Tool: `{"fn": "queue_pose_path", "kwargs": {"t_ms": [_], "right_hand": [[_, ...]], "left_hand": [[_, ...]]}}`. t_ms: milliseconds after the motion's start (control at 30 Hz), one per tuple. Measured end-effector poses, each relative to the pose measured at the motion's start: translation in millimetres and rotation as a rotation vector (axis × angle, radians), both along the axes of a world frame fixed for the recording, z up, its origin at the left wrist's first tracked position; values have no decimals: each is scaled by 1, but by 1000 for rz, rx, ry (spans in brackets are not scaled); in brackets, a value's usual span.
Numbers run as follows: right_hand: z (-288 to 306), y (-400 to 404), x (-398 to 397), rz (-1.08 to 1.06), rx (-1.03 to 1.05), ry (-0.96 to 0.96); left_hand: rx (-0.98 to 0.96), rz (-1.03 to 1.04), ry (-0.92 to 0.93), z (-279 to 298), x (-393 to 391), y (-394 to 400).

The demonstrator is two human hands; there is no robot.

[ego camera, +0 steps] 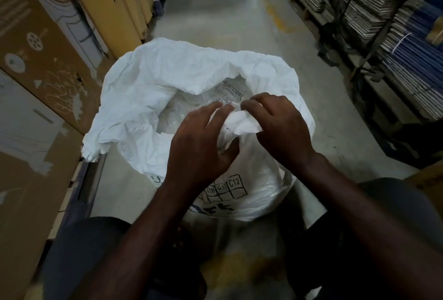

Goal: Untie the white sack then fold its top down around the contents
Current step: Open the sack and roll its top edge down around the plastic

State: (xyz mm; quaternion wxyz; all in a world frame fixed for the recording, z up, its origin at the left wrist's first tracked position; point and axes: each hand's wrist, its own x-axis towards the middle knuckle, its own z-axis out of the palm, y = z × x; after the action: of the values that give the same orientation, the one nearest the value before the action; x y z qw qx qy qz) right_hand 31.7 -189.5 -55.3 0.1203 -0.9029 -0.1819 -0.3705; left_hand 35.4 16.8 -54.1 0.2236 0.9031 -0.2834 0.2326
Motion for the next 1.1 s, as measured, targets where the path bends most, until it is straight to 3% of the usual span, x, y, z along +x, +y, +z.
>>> {"fn": "queue_pose_path", "kwargs": {"t_ms": [100,233,333,400,467,600,733,833,933,1000,1100], "right_hand": [[1,5,2,28,-56,96],[1,1,-4,156,-22,574],[0,-8,-9,229,88,769],[0,-16,-4,169,95,769],[3,-23,4,62,10,594],[4,-24,3,-13,-63,257],[-2,-12,-2,33,-67,99],[0,-10,-4,128,-130,316],[-5,-25,-5,86,-203,602],[-13,-41,0,8,-255,705],[-24,-47,10,3,-170,751]], "left_hand": [[-12,97,46,0,3,-1],[-13,114,38,-10,15,7],[29,101,64,-16,18,9],[72,23,78,-21,19,9],[75,-72,132,-23,16,7],[-130,-138,505,-15,-4,0],[-298,-176,714,-8,5,9],[-304,-196,732,-15,11,16],[-175,-139,565,-22,15,21],[-65,-106,442,-24,17,22],[62,-49,327,-24,13,15]]}}
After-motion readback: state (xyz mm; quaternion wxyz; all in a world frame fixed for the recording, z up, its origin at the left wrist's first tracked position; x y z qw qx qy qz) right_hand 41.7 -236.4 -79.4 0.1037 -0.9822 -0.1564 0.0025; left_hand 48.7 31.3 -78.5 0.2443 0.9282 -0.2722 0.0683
